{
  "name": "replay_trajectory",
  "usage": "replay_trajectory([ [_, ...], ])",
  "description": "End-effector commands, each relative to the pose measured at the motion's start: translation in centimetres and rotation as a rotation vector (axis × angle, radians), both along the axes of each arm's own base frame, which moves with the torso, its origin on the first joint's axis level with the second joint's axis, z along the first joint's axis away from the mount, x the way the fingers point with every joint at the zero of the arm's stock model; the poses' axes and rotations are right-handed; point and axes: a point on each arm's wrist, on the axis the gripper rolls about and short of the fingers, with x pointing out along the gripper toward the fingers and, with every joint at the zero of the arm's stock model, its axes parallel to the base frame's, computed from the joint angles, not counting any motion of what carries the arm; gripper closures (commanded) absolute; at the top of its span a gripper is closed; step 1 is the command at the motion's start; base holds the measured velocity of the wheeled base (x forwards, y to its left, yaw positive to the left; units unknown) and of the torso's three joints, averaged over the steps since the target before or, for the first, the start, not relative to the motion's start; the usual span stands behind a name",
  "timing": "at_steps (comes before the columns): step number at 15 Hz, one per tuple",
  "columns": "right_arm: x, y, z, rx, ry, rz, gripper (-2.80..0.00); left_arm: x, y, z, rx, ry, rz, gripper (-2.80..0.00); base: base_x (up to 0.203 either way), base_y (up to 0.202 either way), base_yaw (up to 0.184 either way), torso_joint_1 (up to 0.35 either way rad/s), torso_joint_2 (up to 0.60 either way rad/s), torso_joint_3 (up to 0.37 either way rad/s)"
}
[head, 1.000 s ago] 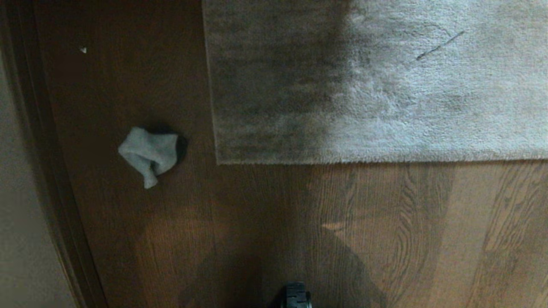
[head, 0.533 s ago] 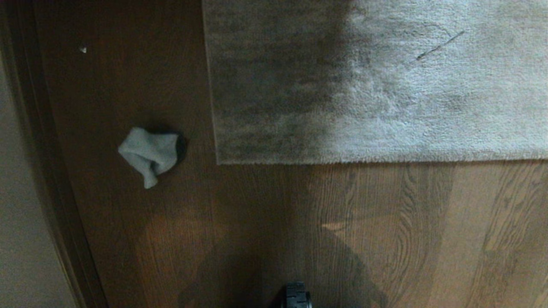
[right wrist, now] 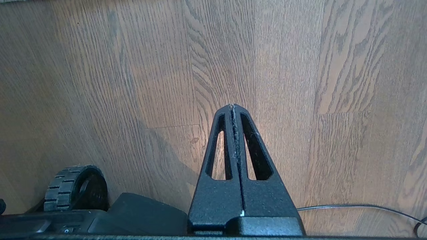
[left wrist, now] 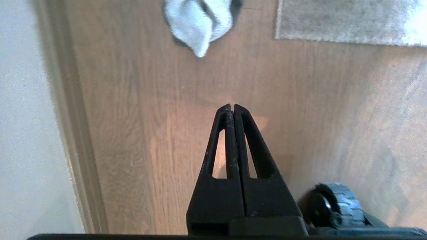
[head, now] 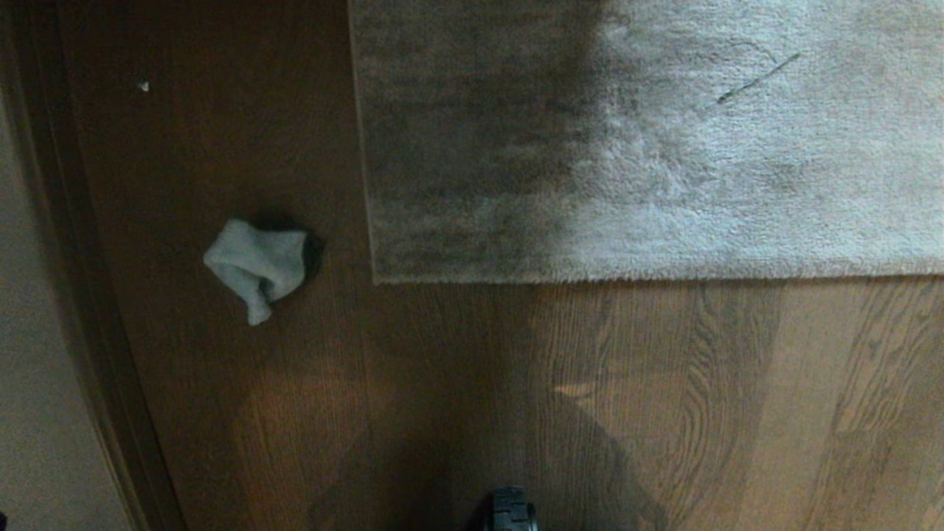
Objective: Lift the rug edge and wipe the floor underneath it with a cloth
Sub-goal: Pick up the rag
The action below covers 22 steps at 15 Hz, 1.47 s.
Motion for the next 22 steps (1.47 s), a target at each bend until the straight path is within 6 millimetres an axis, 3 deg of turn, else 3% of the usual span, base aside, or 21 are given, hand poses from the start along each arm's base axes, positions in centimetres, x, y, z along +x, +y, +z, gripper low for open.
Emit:
replay_trajectory([
  [1, 0.0, 0.0, 0.0, -0.001, -0.001, 0.0, 0.0, 2.4, 0.0, 3.1, 0.002, 0.081, -0.012, 0.0, 0.0, 0.0, 0.0, 0.0, 0.0, 0.0],
  [3, 0.0, 0.0, 0.0, -0.001, -0.001, 0.0, 0.0, 3.3, 0.0, 5.2, 0.006, 0.073, -0.016, 0.0, 0.0, 0.0, 0.0, 0.0, 0.0, 0.0],
  [6, 0.0, 0.0, 0.0, -0.001, -0.001, 0.0, 0.0, 5.7, 0.0, 6.4, 0.042, 0.142, -0.016, 0.0, 0.0, 0.0, 0.0, 0.0, 0.0, 0.0],
  [12, 0.0, 0.0, 0.0, 0.0, -0.001, 0.0, 0.0, 13.6, 0.0, 7.7, 0.071, 0.206, -0.008, 0.0, 0.0, 0.0, 0.0, 0.0, 0.0, 0.0],
  [15, 0.0, 0.0, 0.0, -0.001, -0.001, 0.0, 0.0, 16.5, 0.1, 7.5, 0.104, 0.197, 0.017, 0.0, 0.0, 0.0, 0.0, 0.0, 0.0, 0.0],
  [16, 0.0, 0.0, 0.0, 0.001, -0.001, 0.0, 0.0, 17.1, 0.1, 7.3, 0.107, 0.195, 0.021, -2.8, 0.0, 0.0, 0.0, 0.0, 0.0, 0.0],
  [22, 0.0, 0.0, 0.0, 0.001, -0.001, 0.0, 0.0, 18.7, 1.3, 7.1, 0.092, 0.189, 0.095, -2.8, 0.0, 0.0, 0.0, 0.0, 0.0, 0.0],
])
